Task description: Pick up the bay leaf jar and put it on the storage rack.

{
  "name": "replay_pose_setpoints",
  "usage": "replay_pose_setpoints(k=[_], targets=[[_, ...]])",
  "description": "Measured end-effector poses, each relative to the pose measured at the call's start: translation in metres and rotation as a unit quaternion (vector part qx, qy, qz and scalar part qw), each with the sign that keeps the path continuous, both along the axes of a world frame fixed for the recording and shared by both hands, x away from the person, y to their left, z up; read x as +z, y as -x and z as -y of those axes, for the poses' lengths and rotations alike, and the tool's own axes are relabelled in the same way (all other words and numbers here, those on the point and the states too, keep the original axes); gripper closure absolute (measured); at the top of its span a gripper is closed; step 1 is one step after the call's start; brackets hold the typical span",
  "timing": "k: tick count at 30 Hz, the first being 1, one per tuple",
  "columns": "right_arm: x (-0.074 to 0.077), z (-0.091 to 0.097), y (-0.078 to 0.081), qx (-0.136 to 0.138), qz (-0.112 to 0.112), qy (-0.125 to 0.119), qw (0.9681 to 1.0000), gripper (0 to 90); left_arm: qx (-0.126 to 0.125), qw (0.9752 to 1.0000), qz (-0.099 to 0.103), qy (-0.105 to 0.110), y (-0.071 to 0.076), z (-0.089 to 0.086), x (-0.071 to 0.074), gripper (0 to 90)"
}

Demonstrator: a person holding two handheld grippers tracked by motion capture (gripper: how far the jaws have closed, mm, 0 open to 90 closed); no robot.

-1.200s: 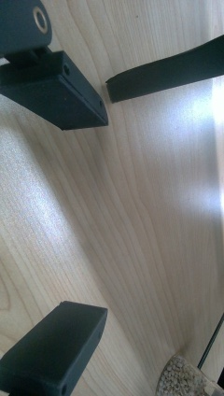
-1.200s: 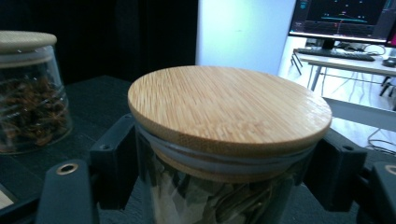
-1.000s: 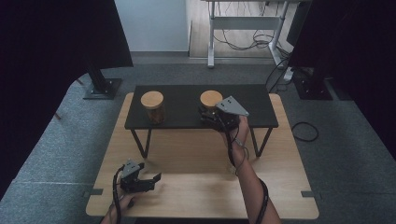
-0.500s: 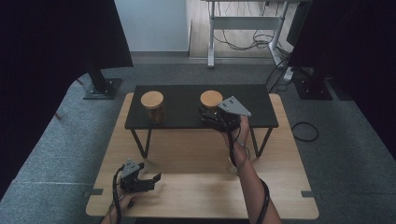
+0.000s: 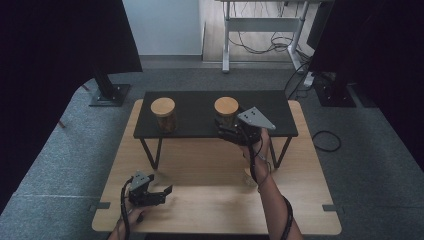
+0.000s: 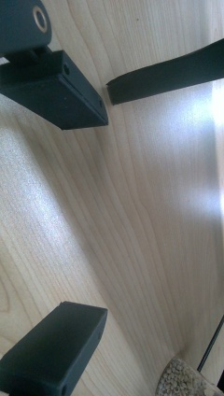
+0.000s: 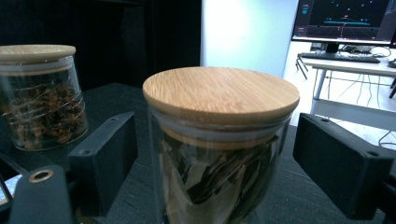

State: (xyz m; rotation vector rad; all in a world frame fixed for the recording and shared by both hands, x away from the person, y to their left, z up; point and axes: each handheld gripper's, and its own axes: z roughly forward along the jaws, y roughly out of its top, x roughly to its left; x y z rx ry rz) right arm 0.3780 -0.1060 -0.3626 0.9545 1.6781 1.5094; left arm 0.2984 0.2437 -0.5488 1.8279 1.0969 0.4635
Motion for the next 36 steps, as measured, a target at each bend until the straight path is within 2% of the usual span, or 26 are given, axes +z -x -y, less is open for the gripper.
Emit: replay_pose_setpoints(k=[4, 10, 27, 36], targets=[[-0.002, 0.001, 0.005, 0.0, 0.003, 0.007, 1.0, 12.7, 0.0, 1.0, 0.001, -0.001, 0.0, 0.0, 0.0, 7.2], [-0.008, 0.008, 0.015, 0.011, 0.007, 0.002, 0.9999, 12.8, 0.0, 1.0, 0.0, -0.003, 0.001, 0.0, 0.0, 7.1], [-0.019, 0.027, 0.053, 0.041, 0.036, -0.025, 0.9982, 13.9, 0.001, 1.0, 0.002, -0.008, 0.001, 0.001, 0.0, 7.1], [-0.036, 0.034, 0.074, 0.046, 0.038, -0.036, 0.9976, 13.9, 0.003, 1.0, 0.002, -0.009, 0.001, 0.002, 0.0, 7.1]])
